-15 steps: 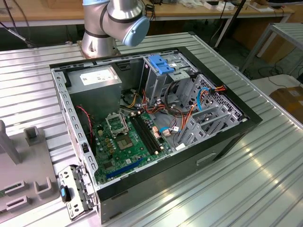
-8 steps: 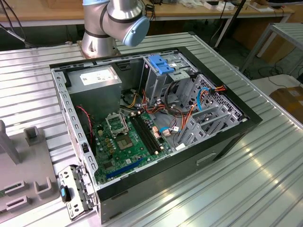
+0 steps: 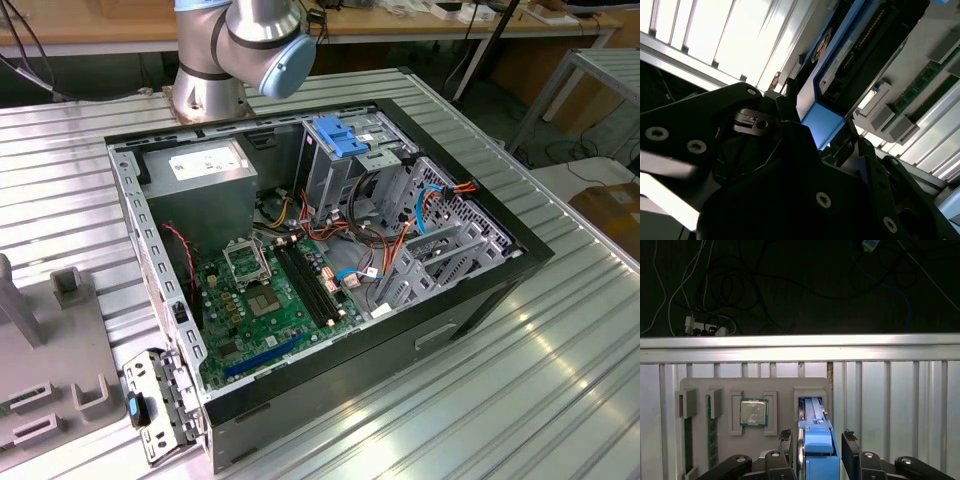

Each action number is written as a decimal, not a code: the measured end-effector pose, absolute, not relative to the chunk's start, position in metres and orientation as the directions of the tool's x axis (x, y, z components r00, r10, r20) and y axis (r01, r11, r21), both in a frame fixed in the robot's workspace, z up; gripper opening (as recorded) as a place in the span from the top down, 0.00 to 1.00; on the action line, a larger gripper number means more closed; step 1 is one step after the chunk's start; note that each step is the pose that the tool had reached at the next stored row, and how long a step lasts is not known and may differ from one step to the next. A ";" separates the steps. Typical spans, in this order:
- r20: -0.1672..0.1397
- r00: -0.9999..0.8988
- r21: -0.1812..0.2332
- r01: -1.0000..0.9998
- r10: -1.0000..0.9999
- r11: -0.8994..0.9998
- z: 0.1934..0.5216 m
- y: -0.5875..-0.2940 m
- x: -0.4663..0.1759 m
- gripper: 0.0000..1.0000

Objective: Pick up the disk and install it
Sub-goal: 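Pick up the disk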

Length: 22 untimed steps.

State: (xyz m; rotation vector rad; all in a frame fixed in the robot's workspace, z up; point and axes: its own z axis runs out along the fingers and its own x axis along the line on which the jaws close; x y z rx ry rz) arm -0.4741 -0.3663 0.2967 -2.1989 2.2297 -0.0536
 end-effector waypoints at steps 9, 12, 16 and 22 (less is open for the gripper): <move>0.017 -0.014 -0.031 -0.999 -1.000 0.014 0.295 -0.366 -0.474 0.63; 0.017 -0.014 -0.031 -0.999 -1.000 0.014 0.294 -0.366 -0.474 0.63; 0.017 -0.014 -0.031 -0.999 -1.000 0.014 0.294 -0.366 -0.474 0.63; 0.017 -0.014 -0.031 -0.999 -1.000 0.014 0.294 -0.366 -0.474 0.63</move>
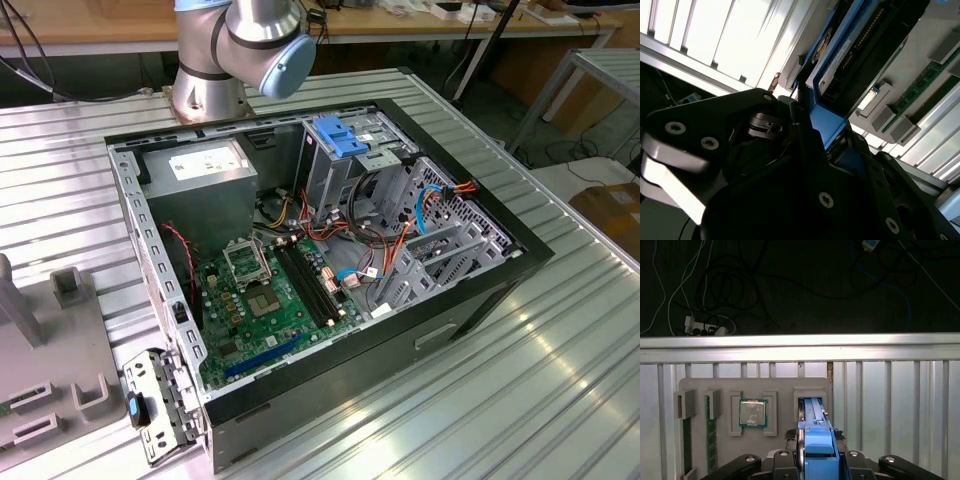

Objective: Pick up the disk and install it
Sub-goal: 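Pick up the disk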

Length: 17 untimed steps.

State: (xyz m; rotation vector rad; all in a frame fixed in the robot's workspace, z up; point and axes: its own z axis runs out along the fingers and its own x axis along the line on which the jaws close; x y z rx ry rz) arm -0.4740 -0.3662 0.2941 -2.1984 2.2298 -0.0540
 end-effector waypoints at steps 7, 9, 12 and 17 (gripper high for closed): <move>0.016 -0.014 -0.031 -0.999 -1.000 0.014 0.315 -0.366 -0.474 0.63; 0.016 -0.014 -0.031 -0.999 -1.000 0.014 0.324 -0.366 -0.474 0.63; 0.016 -0.015 -0.032 -0.999 -1.000 0.014 0.346 -0.366 -0.474 0.63; 0.016 -0.014 -0.032 -0.999 -1.000 0.014 0.366 -0.366 -0.474 0.63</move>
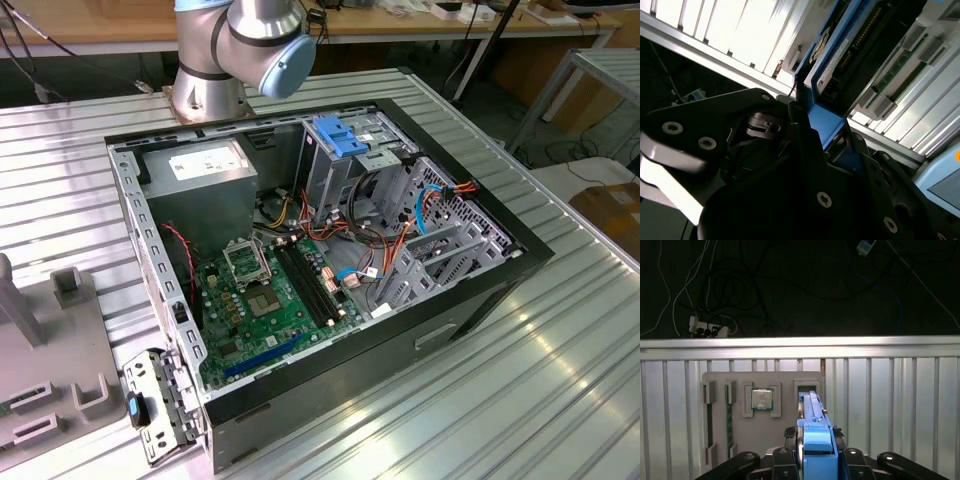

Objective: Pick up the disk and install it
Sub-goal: 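Pick up the disk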

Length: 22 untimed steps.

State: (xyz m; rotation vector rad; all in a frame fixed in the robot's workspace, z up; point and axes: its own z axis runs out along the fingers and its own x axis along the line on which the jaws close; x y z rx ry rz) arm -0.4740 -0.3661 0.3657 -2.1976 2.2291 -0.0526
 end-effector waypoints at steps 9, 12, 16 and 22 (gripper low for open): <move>0.016 -0.014 -0.031 -0.999 -1.000 0.014 0.369 -0.366 -0.474 0.63; 0.016 -0.014 -0.031 -0.999 -1.000 0.014 0.376 -0.366 -0.474 0.63; 0.016 -0.014 -0.032 -0.999 -1.000 0.014 0.385 -0.366 -0.474 0.63; 0.016 -0.014 -0.032 -0.999 -1.000 0.014 0.394 -0.366 -0.474 0.63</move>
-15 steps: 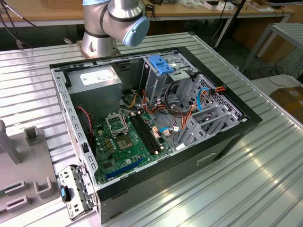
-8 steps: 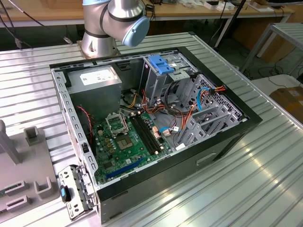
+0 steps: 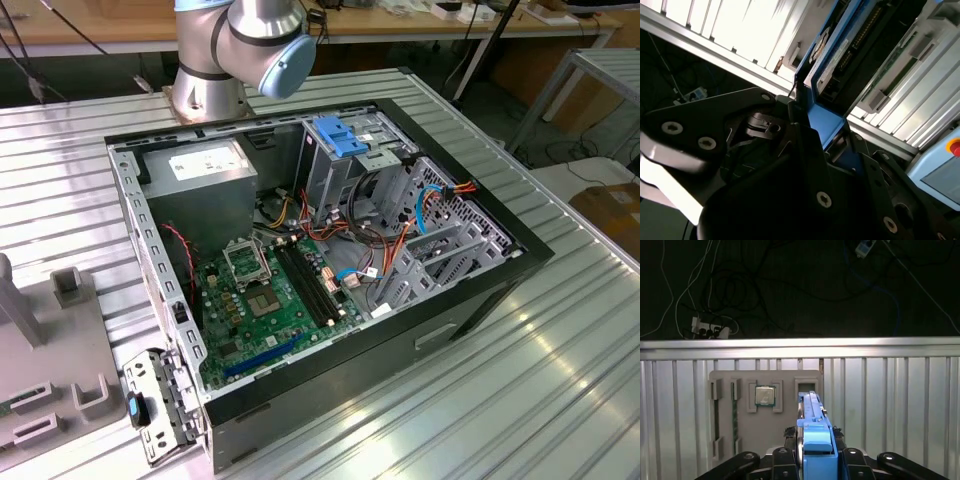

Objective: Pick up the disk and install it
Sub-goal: 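Pick up the disk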

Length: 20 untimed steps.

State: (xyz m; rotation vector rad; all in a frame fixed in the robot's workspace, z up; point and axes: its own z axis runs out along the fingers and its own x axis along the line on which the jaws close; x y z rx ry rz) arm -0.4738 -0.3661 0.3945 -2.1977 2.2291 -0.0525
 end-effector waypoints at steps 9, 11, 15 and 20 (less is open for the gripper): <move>0.015 -0.014 -0.031 -0.999 -1.000 0.014 0.414 -0.366 -0.474 0.63; 0.015 -0.014 -0.031 -0.999 -1.000 0.014 0.423 -0.366 -0.474 0.63; 0.015 -0.014 -0.032 -0.999 -1.000 0.014 0.433 -0.366 -0.474 0.63; 0.015 -0.014 -0.031 -0.999 -1.000 0.014 0.444 -0.366 -0.474 0.63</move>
